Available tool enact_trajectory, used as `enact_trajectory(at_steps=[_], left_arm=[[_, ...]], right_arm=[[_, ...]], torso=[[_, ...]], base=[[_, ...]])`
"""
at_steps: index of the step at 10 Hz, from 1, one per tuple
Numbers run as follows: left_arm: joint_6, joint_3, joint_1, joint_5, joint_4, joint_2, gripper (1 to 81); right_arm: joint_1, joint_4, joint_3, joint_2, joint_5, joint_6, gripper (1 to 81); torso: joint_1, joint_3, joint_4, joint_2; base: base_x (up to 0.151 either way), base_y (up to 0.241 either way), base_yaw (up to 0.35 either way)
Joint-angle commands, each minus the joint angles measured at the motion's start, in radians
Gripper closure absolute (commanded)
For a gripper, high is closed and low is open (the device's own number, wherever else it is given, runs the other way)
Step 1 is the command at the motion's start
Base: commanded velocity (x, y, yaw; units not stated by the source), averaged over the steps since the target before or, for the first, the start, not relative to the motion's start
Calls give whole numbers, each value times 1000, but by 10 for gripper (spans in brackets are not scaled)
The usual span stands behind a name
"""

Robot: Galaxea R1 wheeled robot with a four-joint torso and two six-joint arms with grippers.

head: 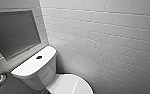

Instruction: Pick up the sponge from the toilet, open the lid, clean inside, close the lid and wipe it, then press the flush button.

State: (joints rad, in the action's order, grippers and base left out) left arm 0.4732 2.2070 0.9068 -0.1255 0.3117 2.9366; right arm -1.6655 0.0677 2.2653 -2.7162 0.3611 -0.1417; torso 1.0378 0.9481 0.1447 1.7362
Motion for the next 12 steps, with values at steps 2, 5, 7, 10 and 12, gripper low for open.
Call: enact_trajectory(at_steps=[2, 5, 7, 10, 12], left_arm=[[5, -30, -125, 23, 0, 9, 10], [22, -62, -127, 17, -2, -8, 10], [24, -156, -127, 10, -5, -55, 10], [28, -184, -127, -6, -2, -69, 10], [74, -138, -128, -6, -2, -50, 10]], right_arm=[[0, 15, 9, 14, -67, -1, 811], [2, 15, 11, 13, -67, -1, 811], [5, 15, 19, 8, -68, -1, 811], [6, 14, 19, 7, -67, -1, 811], [6, 15, 20, 5, -67, -1, 811]], torso=[[0, 0, 0, 0], [0, 0, 0, 0], [0, 0, 0, 0], [0, 0, 0, 0], [0, 0, 0, 0]], base=[[0, 0, 0], [0, 0, 0], [0, 0, 0], [0, 0, 0], [0, 0, 0]])
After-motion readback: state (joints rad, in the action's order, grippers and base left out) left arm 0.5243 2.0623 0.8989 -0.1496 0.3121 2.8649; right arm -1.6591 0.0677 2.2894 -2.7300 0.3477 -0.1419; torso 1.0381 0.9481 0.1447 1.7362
